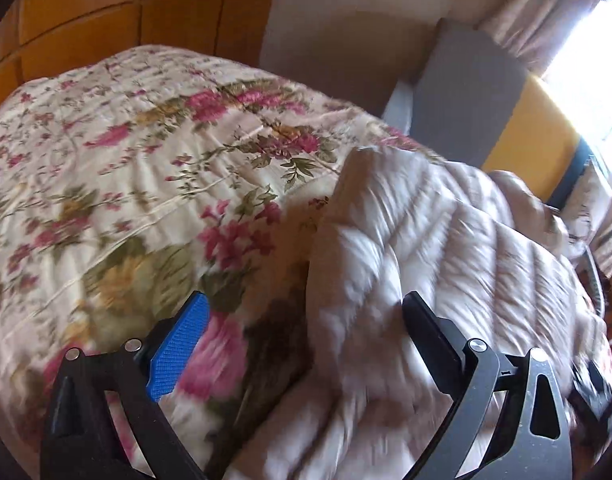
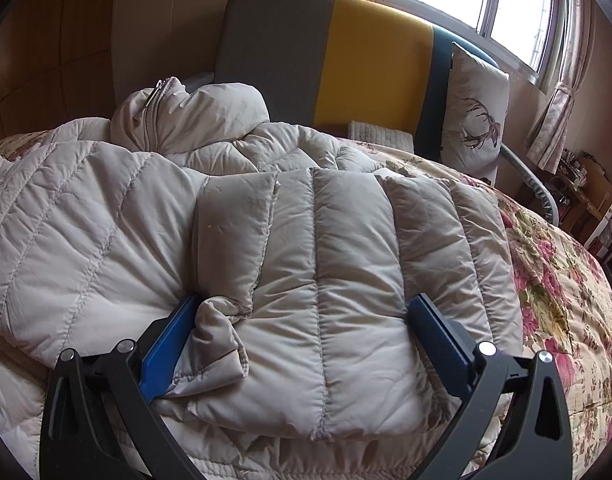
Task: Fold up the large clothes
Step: 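Grasp the jacket side with the left gripper while the right gripper grasps the snap edge, then lift the jacket with both grippers and fold it over onto itself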
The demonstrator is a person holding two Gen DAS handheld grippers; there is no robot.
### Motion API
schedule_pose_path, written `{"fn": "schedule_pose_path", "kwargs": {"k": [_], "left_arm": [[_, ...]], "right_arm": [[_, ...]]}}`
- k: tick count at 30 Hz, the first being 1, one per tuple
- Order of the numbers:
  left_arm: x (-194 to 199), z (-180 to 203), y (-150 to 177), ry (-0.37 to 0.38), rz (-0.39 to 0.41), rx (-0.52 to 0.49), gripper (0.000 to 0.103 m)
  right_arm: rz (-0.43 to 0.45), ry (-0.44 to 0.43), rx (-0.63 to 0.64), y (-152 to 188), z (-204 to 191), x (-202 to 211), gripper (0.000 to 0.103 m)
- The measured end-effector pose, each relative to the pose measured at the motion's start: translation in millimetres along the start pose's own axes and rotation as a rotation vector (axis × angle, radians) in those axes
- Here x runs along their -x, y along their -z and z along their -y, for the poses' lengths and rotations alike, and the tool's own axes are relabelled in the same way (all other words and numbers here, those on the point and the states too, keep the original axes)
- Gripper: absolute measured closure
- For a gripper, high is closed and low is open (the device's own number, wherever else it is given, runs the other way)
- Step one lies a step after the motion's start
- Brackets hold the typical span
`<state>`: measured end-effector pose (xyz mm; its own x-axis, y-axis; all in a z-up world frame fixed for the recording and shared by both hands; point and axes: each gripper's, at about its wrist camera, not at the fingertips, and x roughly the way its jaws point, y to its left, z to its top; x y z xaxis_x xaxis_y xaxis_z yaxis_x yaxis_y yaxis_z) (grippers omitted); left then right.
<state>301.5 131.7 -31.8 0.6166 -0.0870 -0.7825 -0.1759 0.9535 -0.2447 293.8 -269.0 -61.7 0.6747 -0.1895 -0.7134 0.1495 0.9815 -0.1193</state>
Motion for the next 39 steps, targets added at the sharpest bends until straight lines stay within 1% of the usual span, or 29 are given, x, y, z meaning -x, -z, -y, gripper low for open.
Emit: {"fn": "schedule_pose_path", "kwargs": {"k": [2, 4, 5, 7, 9, 12, 16, 20, 22, 23, 24, 25, 26, 28, 31, 34, 37, 39], "left_arm": [[23, -5, 12, 0.024, 0.024, -0.024, 0.007], [44, -10, 25, 0.052, 0.051, -0.061, 0.007], [51, -12, 30, 0.06, 0.062, -0.075, 0.007], [66, -16, 45, 0.09, 0.085, -0.117, 0.007], [76, -20, 60, 0.102, 0.079, -0.172, 0.007], [86, -26, 81, 0.13, 0.057, -0.218, 0.007], [97, -36, 105, 0.157, 0.054, -0.232, 0.007], [105, -51, 125, 0.168, 0.047, -0.195, 0.007], [107, -59, 133, 0.204, 0.017, -0.166, 0.007], [108, -63, 136, 0.222, -0.002, -0.153, 0.009], [110, -67, 140, 0.243, -0.011, -0.142, 0.011], [111, -71, 142, 0.259, -0.013, -0.138, 0.017], [112, -74, 144, 0.287, -0.005, -0.146, 0.02], [114, -81, 150, 0.327, -0.022, -0.136, 0.023], [115, -91, 159, 0.376, -0.053, -0.098, 0.025], [116, -97, 168, 0.422, -0.089, -0.078, 0.025], [119, -96, 179, 0.448, -0.115, -0.097, 0.025], [118, -94, 185, 0.48, -0.147, -0.107, 0.025]], "right_arm": [[-0.043, -0.044, -0.021, -6, 7, -4, 0.002], [-0.119, -0.102, -0.004, -15, 14, -3, 0.002], [-0.14, -0.128, -0.005, -20, 19, 2, 0.002], [-0.105, -0.158, -0.059, -25, 36, 22, 0.002], [-0.064, -0.195, -0.105, -24, 53, 44, 0.002], [-0.054, -0.173, -0.12, -14, 76, 69, 0.002], [-0.048, -0.161, -0.156, 19, 108, 96, 0.002], [-0.083, -0.196, -0.245, 68, 141, 118, 0.003], [-0.104, -0.232, -0.305, 93, 160, 129, 0.013], [-0.116, -0.257, -0.336, 105, 169, 133, 0.021], [-0.132, -0.279, -0.366, 117, 178, 137, 0.026], [-0.15, -0.302, -0.397, 128, 186, 141, 0.027], [-0.169, -0.334, -0.432, 140, 194, 143, 0.028], [-0.207, -0.442, -0.502, 163, 206, 146, 0.028], [-0.21, -0.577, -0.56, 191, 210, 154, 0.028], [-0.18, -0.636, -0.544, 208, 201, 168, 0.028], [-0.164, -0.707, -0.55, 220, 192, 180, 0.028], [-0.167, -0.765, -0.552, 226, 184, 184, 0.028]]}}
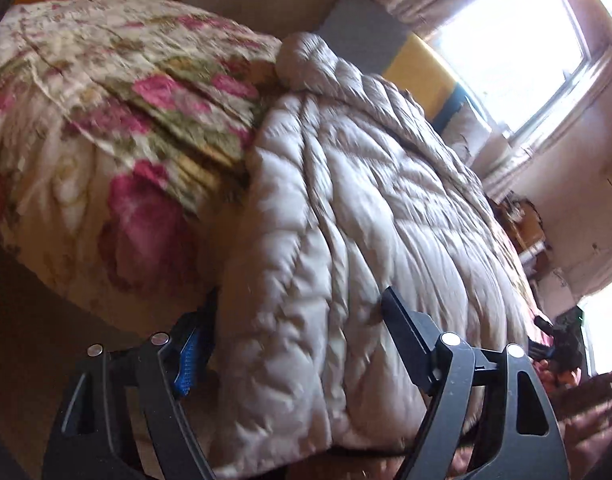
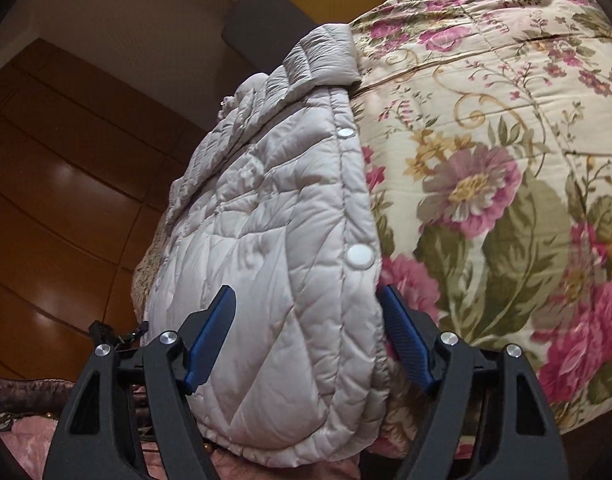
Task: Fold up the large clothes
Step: 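Lift the jacket with both grippers and fold it over onto itself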
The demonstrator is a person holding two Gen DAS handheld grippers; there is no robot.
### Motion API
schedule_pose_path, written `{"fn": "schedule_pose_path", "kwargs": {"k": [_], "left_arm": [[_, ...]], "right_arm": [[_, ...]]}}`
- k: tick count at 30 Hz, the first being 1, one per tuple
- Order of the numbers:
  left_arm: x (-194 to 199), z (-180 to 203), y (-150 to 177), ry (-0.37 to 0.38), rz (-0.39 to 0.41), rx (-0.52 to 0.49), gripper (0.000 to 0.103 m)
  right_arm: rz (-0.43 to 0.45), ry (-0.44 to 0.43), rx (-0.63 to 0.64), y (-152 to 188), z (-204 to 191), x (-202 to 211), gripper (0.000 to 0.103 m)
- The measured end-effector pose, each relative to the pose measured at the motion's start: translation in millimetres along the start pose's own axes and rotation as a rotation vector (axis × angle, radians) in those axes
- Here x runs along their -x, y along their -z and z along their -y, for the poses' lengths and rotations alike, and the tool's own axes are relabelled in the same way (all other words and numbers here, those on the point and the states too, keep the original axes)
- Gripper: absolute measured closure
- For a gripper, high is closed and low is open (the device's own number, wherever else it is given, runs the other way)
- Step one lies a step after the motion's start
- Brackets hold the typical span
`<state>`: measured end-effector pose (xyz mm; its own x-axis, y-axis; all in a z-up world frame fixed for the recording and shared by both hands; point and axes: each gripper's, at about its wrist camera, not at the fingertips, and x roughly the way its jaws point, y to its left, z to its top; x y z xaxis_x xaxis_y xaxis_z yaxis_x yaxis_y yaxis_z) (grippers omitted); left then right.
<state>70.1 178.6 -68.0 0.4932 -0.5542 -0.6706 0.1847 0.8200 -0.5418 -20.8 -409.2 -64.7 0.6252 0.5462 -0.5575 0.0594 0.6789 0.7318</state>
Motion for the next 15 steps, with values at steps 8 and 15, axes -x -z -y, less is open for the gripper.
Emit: {"fn": "schedule_pose_path", "kwargs": {"k": [8, 15], "left_arm": [[-18, 8, 20, 0.117, -0.097, -0.007, 0.025], [-24, 16, 22, 0.17, -0.123, -0.016, 0.037]], "right_arm": [[-0.08, -0.098, 0.041, 20, -11, -9, 0.029], [-0.183, -0.133, 0.025, 40, -6, -14, 0.042]]}}
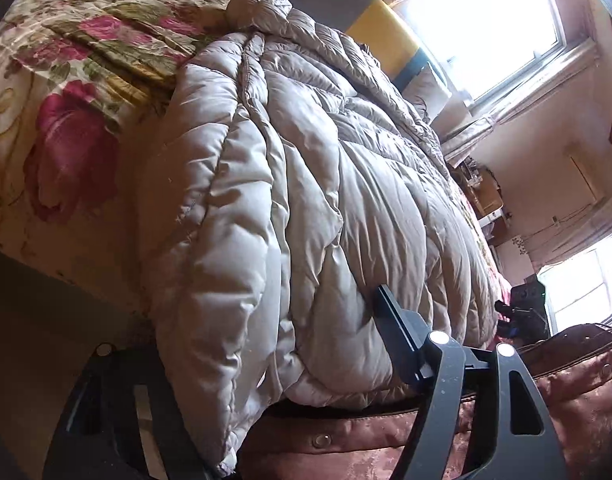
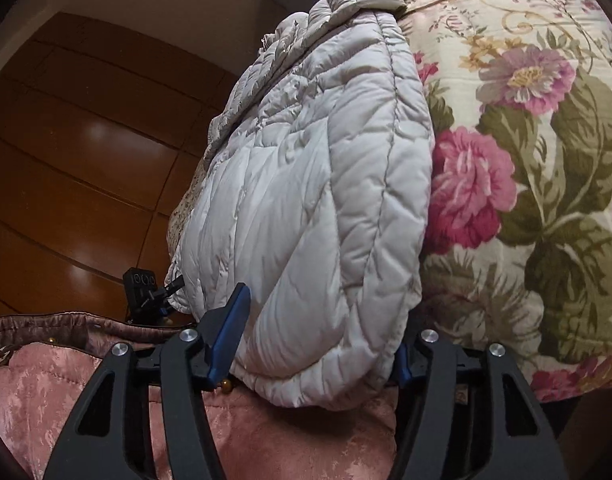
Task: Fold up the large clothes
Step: 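Lift the jacket with both grippers and fold it over onto itself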
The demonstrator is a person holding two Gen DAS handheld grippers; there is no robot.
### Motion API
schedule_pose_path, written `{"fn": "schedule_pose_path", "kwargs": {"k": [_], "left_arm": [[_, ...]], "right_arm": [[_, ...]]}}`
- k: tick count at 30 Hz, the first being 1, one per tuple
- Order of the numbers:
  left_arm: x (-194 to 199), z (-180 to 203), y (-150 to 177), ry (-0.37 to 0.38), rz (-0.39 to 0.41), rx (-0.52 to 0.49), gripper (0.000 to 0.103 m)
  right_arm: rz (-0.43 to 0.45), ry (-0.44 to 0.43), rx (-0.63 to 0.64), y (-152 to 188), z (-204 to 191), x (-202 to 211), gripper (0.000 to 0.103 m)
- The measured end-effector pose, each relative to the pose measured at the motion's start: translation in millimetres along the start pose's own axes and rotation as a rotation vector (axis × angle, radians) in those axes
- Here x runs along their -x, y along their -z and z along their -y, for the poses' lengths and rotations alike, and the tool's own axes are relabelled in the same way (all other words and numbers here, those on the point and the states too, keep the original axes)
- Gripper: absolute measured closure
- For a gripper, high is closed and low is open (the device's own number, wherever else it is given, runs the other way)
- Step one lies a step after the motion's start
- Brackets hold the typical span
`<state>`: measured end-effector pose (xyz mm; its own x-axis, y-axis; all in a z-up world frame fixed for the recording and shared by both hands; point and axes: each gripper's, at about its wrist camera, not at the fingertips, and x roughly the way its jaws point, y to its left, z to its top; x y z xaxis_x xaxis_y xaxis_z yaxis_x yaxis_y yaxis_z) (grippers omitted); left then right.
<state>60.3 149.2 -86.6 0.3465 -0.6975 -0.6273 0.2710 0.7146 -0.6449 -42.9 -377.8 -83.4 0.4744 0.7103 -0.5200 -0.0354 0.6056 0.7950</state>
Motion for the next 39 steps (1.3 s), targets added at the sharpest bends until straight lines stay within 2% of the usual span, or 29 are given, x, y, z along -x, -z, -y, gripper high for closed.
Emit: {"fn": "schedule_pose_path", "kwargs": {"k": [3, 4, 6, 8, 10, 14, 21, 27, 33, 39], "left_arm": [[-11, 8, 1, 0.029, -0.042, -0.011, 0.054], [-11, 12, 4, 0.032, -0.048, -0.026, 0.064], [-6, 22, 2, 0.045, -0.03, -0.049, 0.074], [2, 26, -1, 0.091, 0.005, -0.033, 0.082], [17, 25, -5, 0.16, 0.062, 0.015, 0.084], [41, 35, -14, 0.219, 0.158, 0.034, 0.088], [76, 58, -22, 0.389, 0.271, 0.027, 0.089], [104, 78, -26, 0.535, 0.348, 0.034, 0.089], [128, 97, -18, 0.69, 0.367, 0.053, 0.089], [143, 106, -14, 0.793, 0.343, 0.087, 0.089]], "right_arm": [[0.024, -0.042, -0.036, -3, 1, -7, 0.043], [0.032, -0.066, -0.044, -7, 0, -13, 0.045], [0.032, -0.077, -0.045, -13, -5, -23, 0.061], [0.031, -0.095, -0.051, -19, -9, -31, 0.071], [0.057, -0.152, -0.045, -26, -13, -29, 0.074], [0.121, -0.251, -0.015, -32, -25, -12, 0.078], [0.227, -0.418, 0.03, -39, -47, 19, 0.079], [0.295, -0.525, 0.105, -36, -64, 52, 0.079], [0.34, -0.665, 0.132, -24, -67, 85, 0.079], [0.343, -0.751, 0.157, 2, -66, 121, 0.079]]}}
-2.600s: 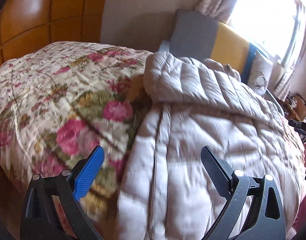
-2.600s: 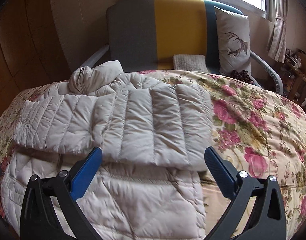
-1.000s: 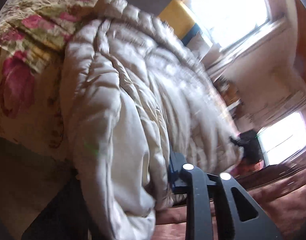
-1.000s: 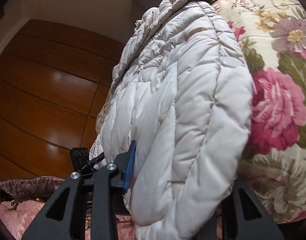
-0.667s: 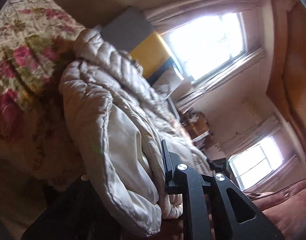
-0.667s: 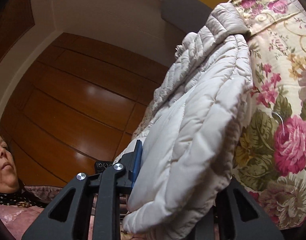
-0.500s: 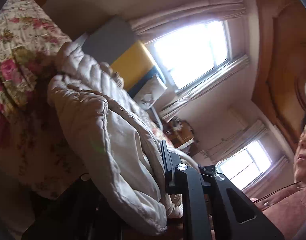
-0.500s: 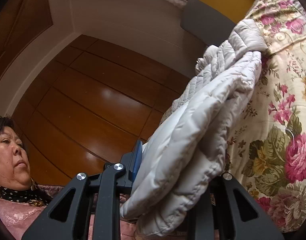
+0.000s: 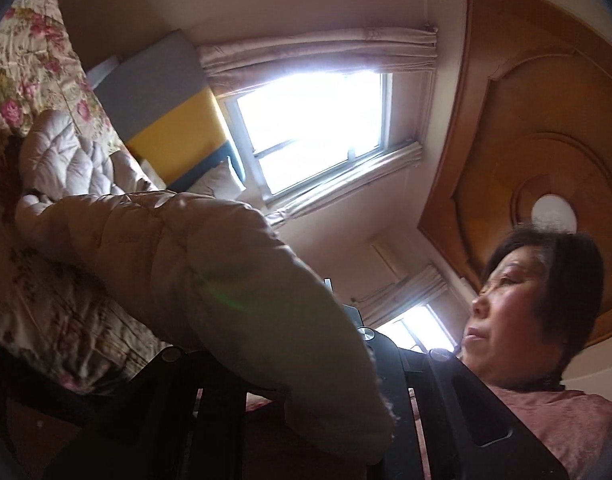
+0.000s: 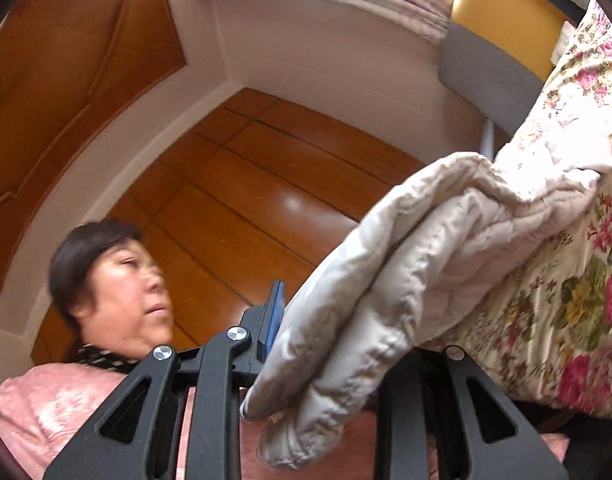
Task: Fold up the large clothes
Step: 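Lift the jacket with both grippers and fold it over onto itself, then lower the folded jacket onto the bed and open both grippers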
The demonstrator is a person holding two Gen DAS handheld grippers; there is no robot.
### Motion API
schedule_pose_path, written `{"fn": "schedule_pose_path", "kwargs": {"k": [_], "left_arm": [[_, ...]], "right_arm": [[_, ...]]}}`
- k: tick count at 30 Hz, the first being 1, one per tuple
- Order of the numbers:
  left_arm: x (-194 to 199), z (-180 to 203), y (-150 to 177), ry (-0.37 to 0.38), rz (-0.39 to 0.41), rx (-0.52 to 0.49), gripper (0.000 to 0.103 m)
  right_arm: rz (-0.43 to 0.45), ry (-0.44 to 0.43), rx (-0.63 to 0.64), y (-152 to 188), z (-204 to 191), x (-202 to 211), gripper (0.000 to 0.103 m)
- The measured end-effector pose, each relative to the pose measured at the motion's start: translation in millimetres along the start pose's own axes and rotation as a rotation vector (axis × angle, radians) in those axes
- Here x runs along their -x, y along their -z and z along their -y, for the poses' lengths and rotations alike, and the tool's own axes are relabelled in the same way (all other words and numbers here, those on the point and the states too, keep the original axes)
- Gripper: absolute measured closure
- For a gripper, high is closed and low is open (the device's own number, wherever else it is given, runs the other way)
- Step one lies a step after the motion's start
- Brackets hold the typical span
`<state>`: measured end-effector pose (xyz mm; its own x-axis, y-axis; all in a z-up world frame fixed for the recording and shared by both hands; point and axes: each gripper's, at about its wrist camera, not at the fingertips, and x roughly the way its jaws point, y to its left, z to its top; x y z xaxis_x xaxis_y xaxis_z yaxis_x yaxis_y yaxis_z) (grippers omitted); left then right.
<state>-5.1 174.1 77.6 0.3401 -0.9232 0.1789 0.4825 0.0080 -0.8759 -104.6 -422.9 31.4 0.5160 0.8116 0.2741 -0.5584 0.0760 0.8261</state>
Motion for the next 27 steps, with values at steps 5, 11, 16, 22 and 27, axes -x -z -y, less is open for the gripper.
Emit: {"fn": "schedule_pose_path", "kwargs": {"k": [5, 11, 16, 22, 27], "left_arm": [[-18, -10, -18, -0.034, -0.013, -0.001, 0.089], [-46, -56, -51, -0.16, -0.023, 0.147, 0.088], [-66, -101, -77, -0.242, -0.021, 0.212, 0.088], [-87, -146, -91, -0.372, -0.001, 0.237, 0.088], [-106, -164, -97, -0.571, -0.014, 0.136, 0.08]], "right_arm": [[0.023, -0.023, 0.007, -2, 5, 3, 0.079], [0.066, 0.025, -0.064, -22, 33, 0, 0.079], [0.09, 0.071, -0.106, -41, 65, -9, 0.079], [0.149, 0.15, -0.17, -62, 110, -24, 0.078], [0.179, 0.239, -0.215, -75, 143, -30, 0.075]]}}
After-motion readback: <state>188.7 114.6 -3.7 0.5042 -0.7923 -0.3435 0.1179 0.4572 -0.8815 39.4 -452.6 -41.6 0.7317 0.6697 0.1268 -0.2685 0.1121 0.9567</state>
